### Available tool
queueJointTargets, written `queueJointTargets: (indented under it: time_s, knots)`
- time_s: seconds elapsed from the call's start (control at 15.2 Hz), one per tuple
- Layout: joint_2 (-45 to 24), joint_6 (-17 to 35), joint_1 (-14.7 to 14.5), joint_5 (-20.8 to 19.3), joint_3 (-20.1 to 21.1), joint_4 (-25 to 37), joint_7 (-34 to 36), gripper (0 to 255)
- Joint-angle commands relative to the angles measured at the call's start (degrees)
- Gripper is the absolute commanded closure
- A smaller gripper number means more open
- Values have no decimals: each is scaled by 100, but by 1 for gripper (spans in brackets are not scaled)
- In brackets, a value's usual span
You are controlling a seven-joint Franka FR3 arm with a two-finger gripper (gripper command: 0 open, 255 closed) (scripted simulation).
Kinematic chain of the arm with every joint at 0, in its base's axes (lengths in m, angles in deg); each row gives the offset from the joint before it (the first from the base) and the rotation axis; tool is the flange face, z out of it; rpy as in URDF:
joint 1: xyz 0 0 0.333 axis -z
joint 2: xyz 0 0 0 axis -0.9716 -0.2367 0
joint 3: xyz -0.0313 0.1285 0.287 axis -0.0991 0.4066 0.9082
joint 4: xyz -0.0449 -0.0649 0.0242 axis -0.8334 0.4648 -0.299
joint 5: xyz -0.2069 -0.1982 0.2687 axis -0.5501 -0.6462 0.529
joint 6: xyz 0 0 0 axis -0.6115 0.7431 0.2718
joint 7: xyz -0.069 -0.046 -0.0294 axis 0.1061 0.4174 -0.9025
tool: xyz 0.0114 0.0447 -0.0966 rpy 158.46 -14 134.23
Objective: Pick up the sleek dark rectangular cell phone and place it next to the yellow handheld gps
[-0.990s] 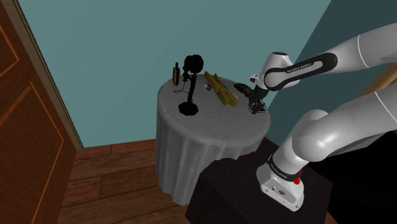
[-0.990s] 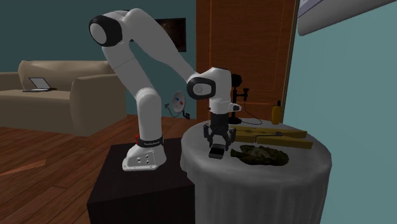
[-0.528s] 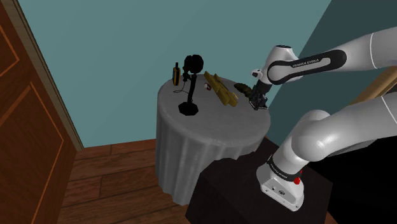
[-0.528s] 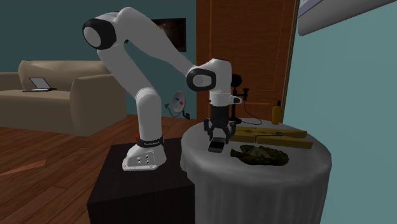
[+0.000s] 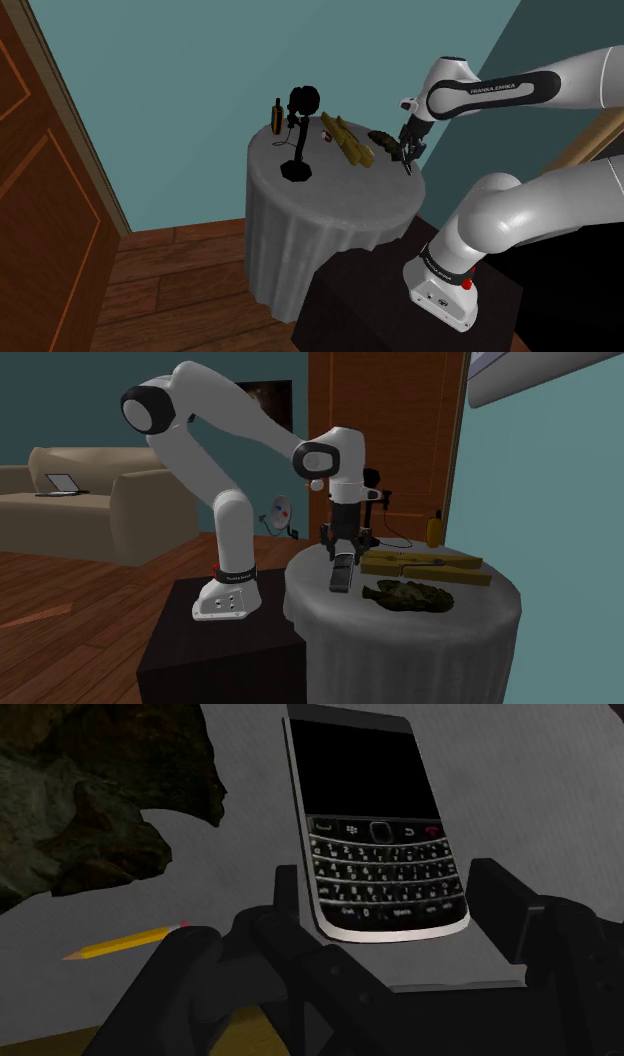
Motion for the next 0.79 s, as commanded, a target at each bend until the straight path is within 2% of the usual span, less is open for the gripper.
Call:
queueJointTargets:
  time_s: [0.0,0.73]
  knots:
    - [104,-224,0,57,87,120,-10,255]
    - [471,-1197,-20,317,469,722,-52,255]
